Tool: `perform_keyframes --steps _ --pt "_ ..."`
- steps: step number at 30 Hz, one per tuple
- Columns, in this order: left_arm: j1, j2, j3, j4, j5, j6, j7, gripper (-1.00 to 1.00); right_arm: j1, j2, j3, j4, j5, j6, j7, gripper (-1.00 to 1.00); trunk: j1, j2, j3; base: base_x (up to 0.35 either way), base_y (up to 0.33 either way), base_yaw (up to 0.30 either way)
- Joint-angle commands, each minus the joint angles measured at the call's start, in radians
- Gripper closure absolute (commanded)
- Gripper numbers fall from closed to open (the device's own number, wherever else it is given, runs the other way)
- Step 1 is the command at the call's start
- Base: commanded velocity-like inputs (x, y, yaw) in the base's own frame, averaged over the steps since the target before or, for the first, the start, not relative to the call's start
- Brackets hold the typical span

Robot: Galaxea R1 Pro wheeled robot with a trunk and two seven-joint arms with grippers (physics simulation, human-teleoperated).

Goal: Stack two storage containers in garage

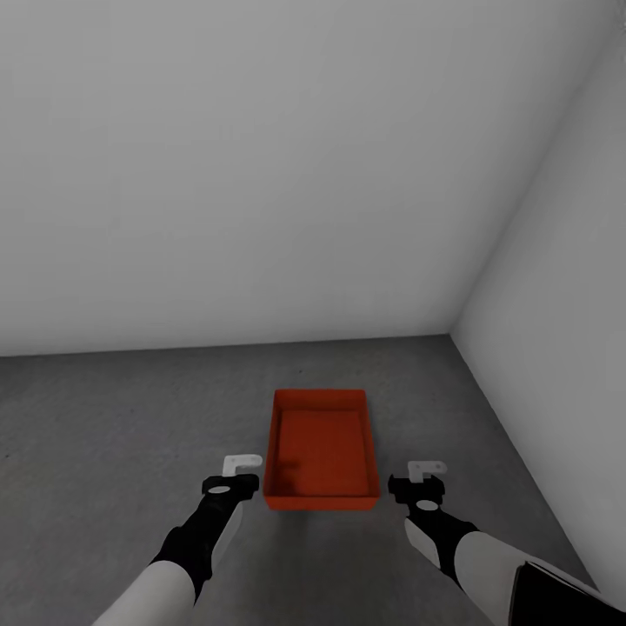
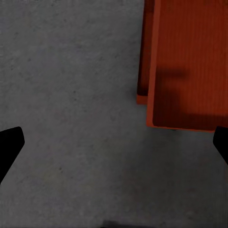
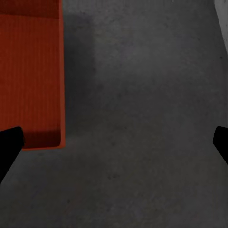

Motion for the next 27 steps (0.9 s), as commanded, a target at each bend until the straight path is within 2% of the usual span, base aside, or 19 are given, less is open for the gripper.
perform_keyframes --steps 1,11,27 --pt "0.0 -0.001 0.002 -0.001 -0.006 0.007 0.001 -1.0 -0.001 0.0 0.008 -0.001 -0.01 -0.003 -0.004 -1.0 0.001 -0.002 0.0 0.0 0.0 0.0" --pt "0.0 -0.001 0.002 0.009 -0.006 0.005 -0.009 -1.0 -0.001 -0.001 0.007 -0.001 -0.01 -0.003 -0.003 -1.0 0.001 -0.002 0.016 0.0 0.0 0.0" --pt "0.0 0.001 0.002 0.018 0.003 0.008 -0.012 -1.0 0.006 0.018 0.01 0.011 -0.014 0.008 -0.001 -1.0 0.001 -0.002 0.04 0.0 0.0 0.0"
